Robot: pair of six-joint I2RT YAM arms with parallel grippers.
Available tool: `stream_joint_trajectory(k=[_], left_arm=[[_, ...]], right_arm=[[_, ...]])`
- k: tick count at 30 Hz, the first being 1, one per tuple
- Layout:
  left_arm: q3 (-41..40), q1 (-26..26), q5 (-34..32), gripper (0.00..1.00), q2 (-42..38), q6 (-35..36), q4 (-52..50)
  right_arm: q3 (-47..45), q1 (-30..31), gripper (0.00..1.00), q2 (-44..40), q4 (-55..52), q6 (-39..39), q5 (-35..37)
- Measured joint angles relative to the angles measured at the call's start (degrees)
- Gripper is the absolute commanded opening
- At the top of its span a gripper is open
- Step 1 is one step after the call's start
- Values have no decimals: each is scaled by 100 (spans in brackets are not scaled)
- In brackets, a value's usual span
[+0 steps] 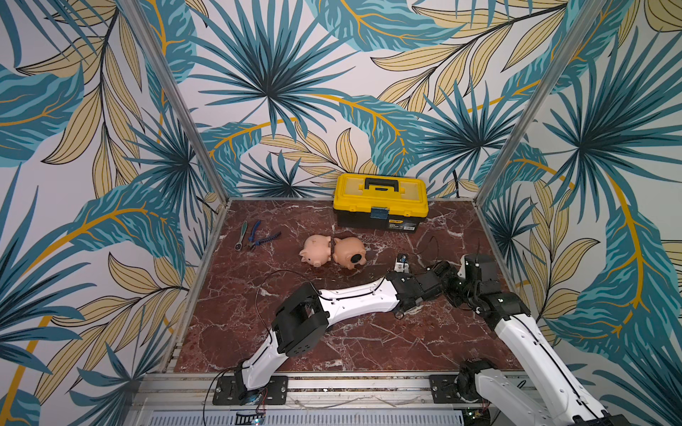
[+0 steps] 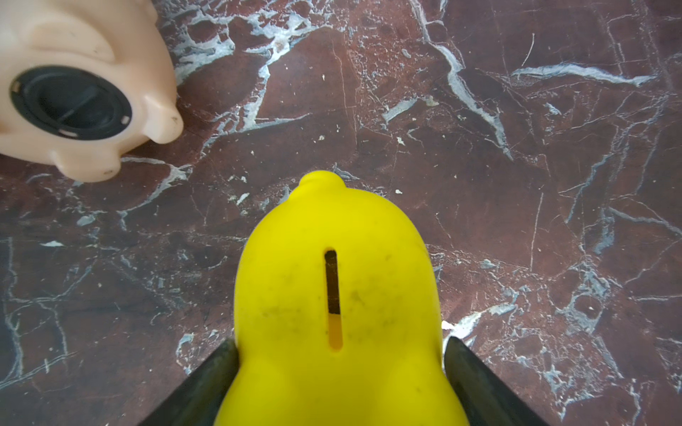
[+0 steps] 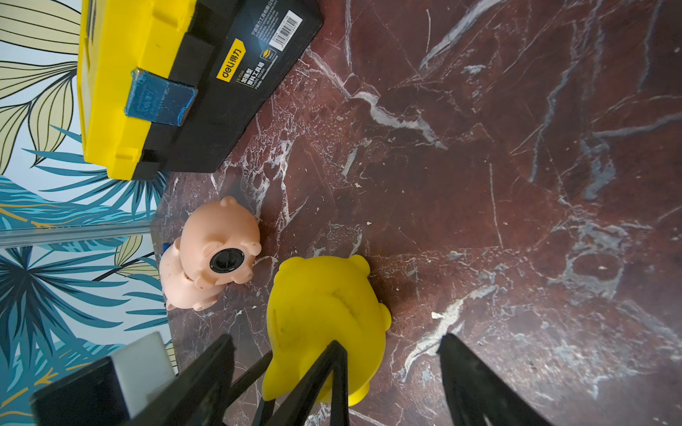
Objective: Close piggy banks
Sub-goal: Turn over the piggy bank at the center of the board.
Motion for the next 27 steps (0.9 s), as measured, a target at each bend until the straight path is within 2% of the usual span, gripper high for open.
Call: stream_joint_trajectory(k=[5, 15, 20, 27], left_arm=[[-208, 229, 511, 78, -284, 240, 118], [-2874, 944, 2081, 77, -2490, 975, 2026], [-3744, 1388, 3062, 77, -3014, 1012, 3077], [-4929, 2050, 4253, 77, -3261, 914, 4201]], right_arm=[[0, 0, 86, 0, -20, -24, -35], [26, 0, 81, 92, -221, -326, -256], [26, 0, 80, 166, -260, -382, -413], [26, 24, 78, 179, -278, -483, -592]])
